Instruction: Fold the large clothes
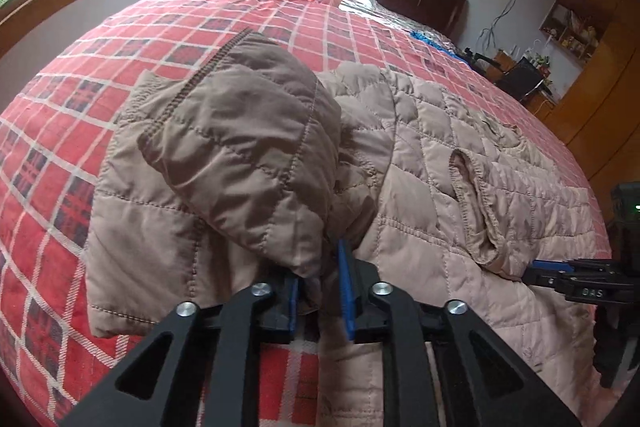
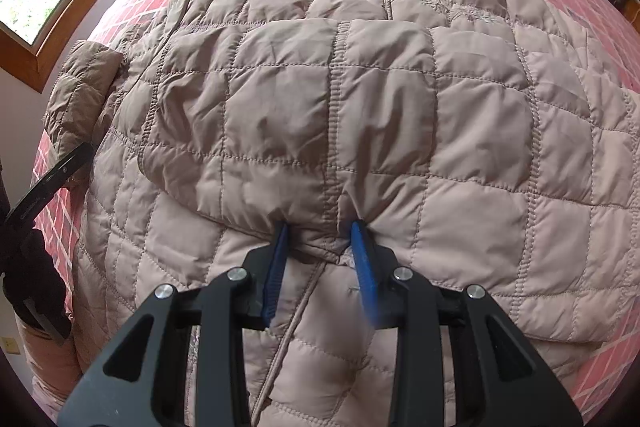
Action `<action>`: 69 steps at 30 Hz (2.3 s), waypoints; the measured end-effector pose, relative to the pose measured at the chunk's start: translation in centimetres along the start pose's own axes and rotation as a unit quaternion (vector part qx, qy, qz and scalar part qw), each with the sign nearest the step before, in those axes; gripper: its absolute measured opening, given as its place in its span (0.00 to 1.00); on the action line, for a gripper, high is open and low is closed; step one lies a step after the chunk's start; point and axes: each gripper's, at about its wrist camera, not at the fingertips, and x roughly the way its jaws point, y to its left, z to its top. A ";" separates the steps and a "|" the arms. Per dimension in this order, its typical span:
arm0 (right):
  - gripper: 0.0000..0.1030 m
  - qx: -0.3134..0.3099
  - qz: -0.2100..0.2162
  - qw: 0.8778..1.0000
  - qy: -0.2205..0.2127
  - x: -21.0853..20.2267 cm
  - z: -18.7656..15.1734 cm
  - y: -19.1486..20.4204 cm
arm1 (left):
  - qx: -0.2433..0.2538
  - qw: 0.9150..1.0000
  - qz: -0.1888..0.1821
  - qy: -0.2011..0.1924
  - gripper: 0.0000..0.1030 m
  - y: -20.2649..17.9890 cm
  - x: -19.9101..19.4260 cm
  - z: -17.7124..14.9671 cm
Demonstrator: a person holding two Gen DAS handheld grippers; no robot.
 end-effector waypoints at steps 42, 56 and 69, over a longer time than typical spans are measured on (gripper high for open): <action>0.04 -0.049 0.120 0.991 -0.015 -3.4 2.6 11.4 | -0.129 0.987 -0.090 -0.039 0.07 8.2 -6.2 -0.5; 0.04 0.050 0.016 0.994 -0.095 -11.3 0.1 -4.2 | 0.001 0.994 -0.105 -0.019 0.06 -10.2 -1.6 2.0; 0.05 0.107 0.012 0.992 -0.058 -5.4 -1.7 -10.8 | 0.023 0.996 -0.084 0.033 0.14 -13.7 4.8 -0.2</action>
